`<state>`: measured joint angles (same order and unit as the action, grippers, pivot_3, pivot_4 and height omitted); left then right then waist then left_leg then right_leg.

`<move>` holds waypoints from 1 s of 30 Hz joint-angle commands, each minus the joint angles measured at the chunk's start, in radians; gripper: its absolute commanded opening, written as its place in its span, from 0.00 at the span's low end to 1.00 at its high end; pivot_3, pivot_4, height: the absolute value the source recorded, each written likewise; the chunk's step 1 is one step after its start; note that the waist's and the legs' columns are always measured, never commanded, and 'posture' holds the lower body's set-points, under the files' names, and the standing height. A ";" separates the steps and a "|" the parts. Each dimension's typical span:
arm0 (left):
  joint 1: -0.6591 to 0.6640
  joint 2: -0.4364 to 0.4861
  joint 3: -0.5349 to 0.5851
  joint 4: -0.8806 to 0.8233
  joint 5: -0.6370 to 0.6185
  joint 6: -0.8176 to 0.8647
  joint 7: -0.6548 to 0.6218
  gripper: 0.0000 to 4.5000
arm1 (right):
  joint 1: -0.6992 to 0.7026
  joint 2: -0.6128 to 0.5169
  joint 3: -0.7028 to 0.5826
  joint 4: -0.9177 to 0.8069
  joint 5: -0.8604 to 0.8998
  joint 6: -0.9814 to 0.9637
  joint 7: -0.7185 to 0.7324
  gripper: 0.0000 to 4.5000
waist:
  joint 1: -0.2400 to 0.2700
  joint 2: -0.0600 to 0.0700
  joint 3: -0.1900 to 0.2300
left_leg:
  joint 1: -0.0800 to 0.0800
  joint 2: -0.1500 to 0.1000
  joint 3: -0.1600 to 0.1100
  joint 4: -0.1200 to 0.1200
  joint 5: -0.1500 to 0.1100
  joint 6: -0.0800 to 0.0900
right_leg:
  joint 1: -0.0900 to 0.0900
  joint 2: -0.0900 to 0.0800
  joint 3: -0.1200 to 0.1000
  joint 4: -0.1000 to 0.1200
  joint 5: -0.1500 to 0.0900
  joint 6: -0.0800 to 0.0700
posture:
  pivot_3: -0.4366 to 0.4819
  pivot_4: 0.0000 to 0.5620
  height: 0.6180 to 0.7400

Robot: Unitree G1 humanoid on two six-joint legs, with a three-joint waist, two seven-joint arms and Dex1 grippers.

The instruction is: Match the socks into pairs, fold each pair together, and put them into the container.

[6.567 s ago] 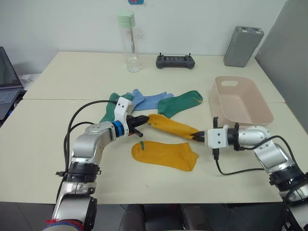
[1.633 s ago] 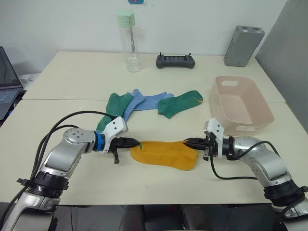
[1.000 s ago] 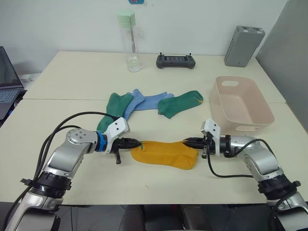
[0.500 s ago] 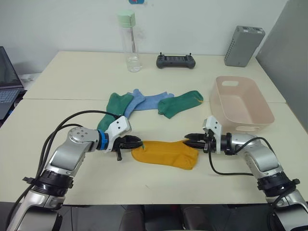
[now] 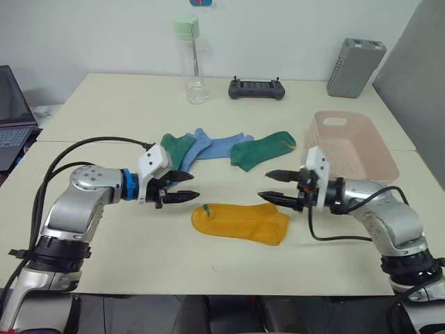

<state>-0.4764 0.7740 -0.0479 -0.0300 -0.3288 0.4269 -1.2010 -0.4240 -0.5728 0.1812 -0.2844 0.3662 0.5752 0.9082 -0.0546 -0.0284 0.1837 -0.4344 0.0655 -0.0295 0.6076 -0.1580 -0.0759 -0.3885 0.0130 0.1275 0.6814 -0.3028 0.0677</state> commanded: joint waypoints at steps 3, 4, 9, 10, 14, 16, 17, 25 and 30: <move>0.022 -0.061 -0.054 -0.110 0.014 -0.118 0.004 0.30 | 0.014 0.070 0.088 -0.033 -0.099 -0.055 -0.092 0.23 | -0.001 0.000 0.000 | 0.000 0.000 0.000 0.000 0.000 0.000 | 0.000 0.000 0.000 0.000 0.000 0.000 | 0.48 0.27 1.00; 0.034 -0.064 -0.067 -0.109 0.032 -0.146 0.005 0.24 | 0.019 0.075 0.104 -0.034 -0.118 -0.066 -0.097 0.16 | -0.002 0.000 0.000 | 0.000 0.000 0.000 -0.001 0.000 0.000 | 0.000 0.000 0.000 0.001 0.000 0.000 | 0.48 0.27 1.00; 0.099 -0.079 -0.139 -0.068 0.109 -0.253 0.016 0.00 | 0.077 0.088 0.146 0.033 -0.167 -0.128 -0.098 0.00 | -0.003 0.000 0.000 | 0.000 0.000 0.000 0.000 0.000 0.000 | 0.000 0.000 0.000 0.001 0.000 0.000 | 0.48 0.27 1.00; 0.105 -0.076 -0.150 -0.052 0.129 -0.284 0.013 0.00 | 0.083 0.086 0.146 0.046 -0.176 -0.141 -0.096 0.00 | -0.003 0.000 0.000 | 0.000 0.000 0.000 0.000 0.000 0.000 | 0.000 0.000 0.000 0.001 0.000 0.000 | 0.48 0.27 1.00; 0.118 -0.068 -0.161 0.076 0.195 -0.378 0.028 0.00 | 0.127 0.060 0.114 0.078 -0.172 -0.175 -0.076 0.00 | -0.002 0.000 0.000 | 0.000 0.000 0.000 0.001 0.000 0.000 | 0.000 0.000 0.000 0.001 0.000 0.000 | 0.48 0.27 1.00; 0.116 -0.070 -0.144 0.127 0.195 -0.388 0.033 0.00 | 0.158 0.023 0.097 0.085 -0.180 -0.191 -0.063 0.00 | -0.001 0.000 0.000 | 0.000 0.000 0.000 0.001 0.000 0.000 | 0.001 0.000 0.000 0.001 0.000 0.000 | 0.48 0.27 1.00; 0.115 -0.068 -0.135 0.141 0.189 -0.391 0.031 0.00 | 0.174 0.005 0.089 0.085 -0.182 -0.194 -0.057 0.00 | -0.001 0.000 0.000 | 0.000 0.000 0.000 0.001 0.000 0.000 | 0.000 0.000 0.000 0.000 0.000 0.000 | 0.48 0.27 1.00; 0.153 -0.033 -0.060 0.057 0.070 -0.391 -0.048 0.00 | 0.219 -0.036 -0.013 -0.049 -0.073 -0.169 -0.013 0.00 | -0.006 0.000 0.000 | 0.000 0.000 0.000 0.001 0.000 0.000 | 0.001 0.000 0.000 0.001 0.000 0.000 | 0.48 0.27 1.00; 0.190 -0.022 -0.064 -0.033 0.049 -0.356 -0.059 0.00 | 0.208 0.014 0.020 -0.128 -0.027 -0.100 -0.035 0.00 | -0.004 0.000 0.000 | 0.000 0.001 0.000 0.000 0.000 0.000 | 0.001 0.000 0.000 0.001 0.000 0.000 | 0.48 0.27 1.00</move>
<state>-0.2909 0.7405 -0.1202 -0.0280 -0.2718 0.0649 -1.2574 -0.2117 -0.5640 0.1901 -0.3793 0.3277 0.4602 0.8801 -0.0582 -0.0284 0.1835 -0.4340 0.0658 -0.0298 0.6078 -0.1579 -0.0759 -0.3878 0.0130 0.1275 0.6820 -0.3028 0.0677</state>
